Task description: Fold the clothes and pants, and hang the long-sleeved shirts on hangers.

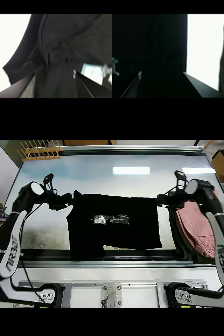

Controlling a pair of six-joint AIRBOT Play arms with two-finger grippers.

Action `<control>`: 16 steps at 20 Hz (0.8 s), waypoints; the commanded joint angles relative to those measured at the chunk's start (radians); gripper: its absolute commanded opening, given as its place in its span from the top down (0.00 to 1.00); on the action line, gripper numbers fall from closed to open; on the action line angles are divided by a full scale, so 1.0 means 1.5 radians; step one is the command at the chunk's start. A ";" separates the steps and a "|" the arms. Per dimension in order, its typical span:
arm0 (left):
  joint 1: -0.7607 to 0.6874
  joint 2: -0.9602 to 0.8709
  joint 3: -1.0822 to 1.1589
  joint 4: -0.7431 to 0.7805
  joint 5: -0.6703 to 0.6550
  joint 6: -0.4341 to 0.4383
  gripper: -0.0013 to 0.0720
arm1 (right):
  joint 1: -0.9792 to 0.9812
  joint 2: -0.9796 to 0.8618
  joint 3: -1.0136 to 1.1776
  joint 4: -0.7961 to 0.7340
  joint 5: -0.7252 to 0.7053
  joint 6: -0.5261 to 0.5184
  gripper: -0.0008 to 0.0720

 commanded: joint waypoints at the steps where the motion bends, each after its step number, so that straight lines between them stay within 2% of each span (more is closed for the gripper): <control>1: 0.016 0.135 -0.125 0.034 -0.011 0.003 0.30 | -0.064 0.142 -0.121 -0.017 0.074 -0.015 0.22; 4: 0.019 0.222 -0.256 0.031 -0.012 -0.008 0.30 | -0.125 0.276 -0.329 -0.006 0.074 0.084 0.22; 7: 0.019 0.283 -0.344 0.019 -0.004 -0.037 0.30 | -0.150 0.362 -0.505 0.047 0.010 0.173 0.22; 10: 0.019 0.328 -0.404 -0.027 0.026 -0.036 0.30 | -0.147 0.392 -0.629 0.182 -0.103 0.165 0.22; 11: 0.019 0.337 -0.417 -0.038 0.033 -0.037 0.30 | -0.140 0.390 -0.655 0.219 -0.142 0.142 0.22; 13: 0.019 0.355 -0.435 -0.038 0.043 -0.037 0.30 | -0.119 0.385 -0.681 0.249 -0.202 0.123 0.23; 15: 0.019 0.364 -0.443 -0.037 0.041 -0.037 0.30 | -0.087 0.376 -0.682 0.248 -0.253 0.122 0.39; 16: 0.019 0.365 -0.442 -0.038 0.040 -0.037 0.30 | -0.071 0.370 -0.682 0.249 -0.282 0.120 0.39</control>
